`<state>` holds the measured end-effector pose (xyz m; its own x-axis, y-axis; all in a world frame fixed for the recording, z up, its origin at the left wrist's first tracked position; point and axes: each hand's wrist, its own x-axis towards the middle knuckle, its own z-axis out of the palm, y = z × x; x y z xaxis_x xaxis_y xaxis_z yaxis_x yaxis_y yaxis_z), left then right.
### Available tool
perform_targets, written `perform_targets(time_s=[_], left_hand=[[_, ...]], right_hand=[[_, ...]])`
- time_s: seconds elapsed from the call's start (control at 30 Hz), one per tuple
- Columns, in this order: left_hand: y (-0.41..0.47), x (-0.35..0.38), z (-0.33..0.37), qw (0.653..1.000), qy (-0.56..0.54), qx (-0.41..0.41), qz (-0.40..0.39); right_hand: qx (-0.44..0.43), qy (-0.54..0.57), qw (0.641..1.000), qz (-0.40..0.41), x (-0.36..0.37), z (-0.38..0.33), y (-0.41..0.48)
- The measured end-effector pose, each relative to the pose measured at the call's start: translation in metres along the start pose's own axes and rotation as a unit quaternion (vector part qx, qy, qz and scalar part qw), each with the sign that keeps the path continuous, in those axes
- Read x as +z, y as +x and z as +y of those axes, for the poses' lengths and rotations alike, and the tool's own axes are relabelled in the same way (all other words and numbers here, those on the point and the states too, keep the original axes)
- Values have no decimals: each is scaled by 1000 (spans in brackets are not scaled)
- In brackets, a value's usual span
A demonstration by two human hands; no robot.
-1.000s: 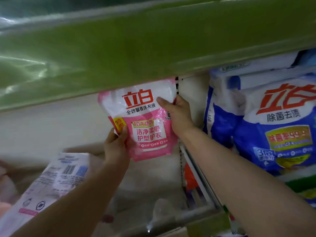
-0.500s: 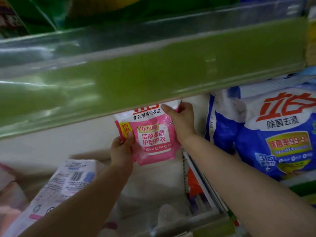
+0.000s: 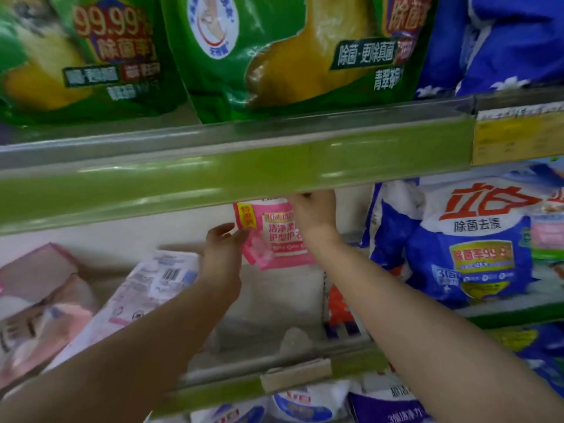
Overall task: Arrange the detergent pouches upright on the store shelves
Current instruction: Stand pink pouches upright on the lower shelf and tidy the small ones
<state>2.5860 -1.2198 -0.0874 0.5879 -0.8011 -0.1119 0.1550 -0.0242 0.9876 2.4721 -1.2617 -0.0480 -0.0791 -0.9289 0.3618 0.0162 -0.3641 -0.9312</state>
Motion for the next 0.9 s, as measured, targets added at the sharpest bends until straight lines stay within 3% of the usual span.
perform_targets(time_s=[0.17, 0.43, 0.9], left_hand=[[-43, -36, 13, 999, -36, -16, -16], [-108, -121, 43, 999, -11, 41, 12], [-235, -391, 152, 976, -42, 167, 131]], right_hand=[[38, 13, 995, -96, 6, -21, -35], [55, 81, 980, -174, 27, -77, -132], [-21, 210, 921, -327, 185, -243, -330]])
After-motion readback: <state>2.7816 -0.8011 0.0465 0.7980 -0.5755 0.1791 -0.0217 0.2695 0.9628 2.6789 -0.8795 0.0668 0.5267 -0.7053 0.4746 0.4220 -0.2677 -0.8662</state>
